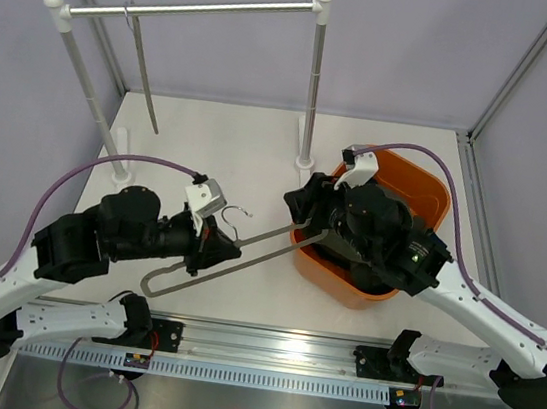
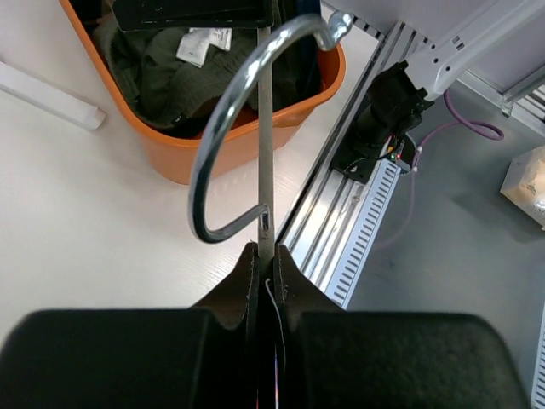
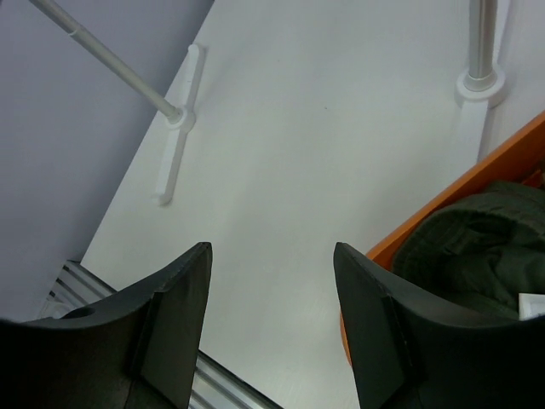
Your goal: Remove the shorts from the hanger
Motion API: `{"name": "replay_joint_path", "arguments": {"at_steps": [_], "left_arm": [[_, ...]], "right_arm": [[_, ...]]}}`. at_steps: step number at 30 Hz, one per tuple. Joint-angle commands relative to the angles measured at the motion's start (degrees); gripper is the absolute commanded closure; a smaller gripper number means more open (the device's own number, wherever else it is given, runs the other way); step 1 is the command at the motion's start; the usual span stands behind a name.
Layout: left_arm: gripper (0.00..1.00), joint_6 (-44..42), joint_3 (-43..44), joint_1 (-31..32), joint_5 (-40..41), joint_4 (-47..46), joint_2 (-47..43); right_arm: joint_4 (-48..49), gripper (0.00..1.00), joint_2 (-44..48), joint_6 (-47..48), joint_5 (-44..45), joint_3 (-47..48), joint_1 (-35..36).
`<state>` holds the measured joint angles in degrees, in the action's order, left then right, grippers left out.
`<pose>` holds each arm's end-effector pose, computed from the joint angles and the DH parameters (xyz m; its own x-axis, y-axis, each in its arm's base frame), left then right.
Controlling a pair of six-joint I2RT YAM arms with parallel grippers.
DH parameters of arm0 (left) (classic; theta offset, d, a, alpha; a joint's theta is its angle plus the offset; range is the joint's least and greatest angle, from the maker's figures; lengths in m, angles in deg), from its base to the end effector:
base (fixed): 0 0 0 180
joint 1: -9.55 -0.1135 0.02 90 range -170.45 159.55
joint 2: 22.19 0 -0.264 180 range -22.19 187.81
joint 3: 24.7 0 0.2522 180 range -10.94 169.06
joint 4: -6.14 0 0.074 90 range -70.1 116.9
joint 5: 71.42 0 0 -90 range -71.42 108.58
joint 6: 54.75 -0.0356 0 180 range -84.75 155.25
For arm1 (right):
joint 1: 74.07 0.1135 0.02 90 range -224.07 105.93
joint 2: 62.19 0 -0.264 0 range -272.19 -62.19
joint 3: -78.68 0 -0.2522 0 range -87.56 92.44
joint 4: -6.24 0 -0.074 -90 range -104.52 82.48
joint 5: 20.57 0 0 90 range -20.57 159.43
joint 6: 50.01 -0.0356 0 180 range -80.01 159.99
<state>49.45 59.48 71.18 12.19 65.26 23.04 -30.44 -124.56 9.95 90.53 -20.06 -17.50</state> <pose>0.0597 -0.1188 0.4218 -0.3855 0.2008 -0.9006 0.8556 0.4431 -0.2675 0.1420 0.1918 0.3963 -0.4409 0.1798 -0.8793 -0.4263 0.8202 0.3815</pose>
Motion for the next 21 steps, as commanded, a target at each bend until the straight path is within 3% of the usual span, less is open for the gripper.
{"name": "replay_joint_path", "arguments": {"at_steps": [1, 21], "left_arm": [[1.00, 0.48, 1.48, -0.28, 5.42, -19.00, -6.12], [1.00, -0.22, 5.79, -0.28, 14.03, -17.41, -6.04]], "right_arm": [[-4.86, 0.34, -1.79, 1.30, 1.66, -1.49, 0.90], [-5.30, 0.35, -3.02, 1.39, 3.06, -0.80, 2.84]]}}
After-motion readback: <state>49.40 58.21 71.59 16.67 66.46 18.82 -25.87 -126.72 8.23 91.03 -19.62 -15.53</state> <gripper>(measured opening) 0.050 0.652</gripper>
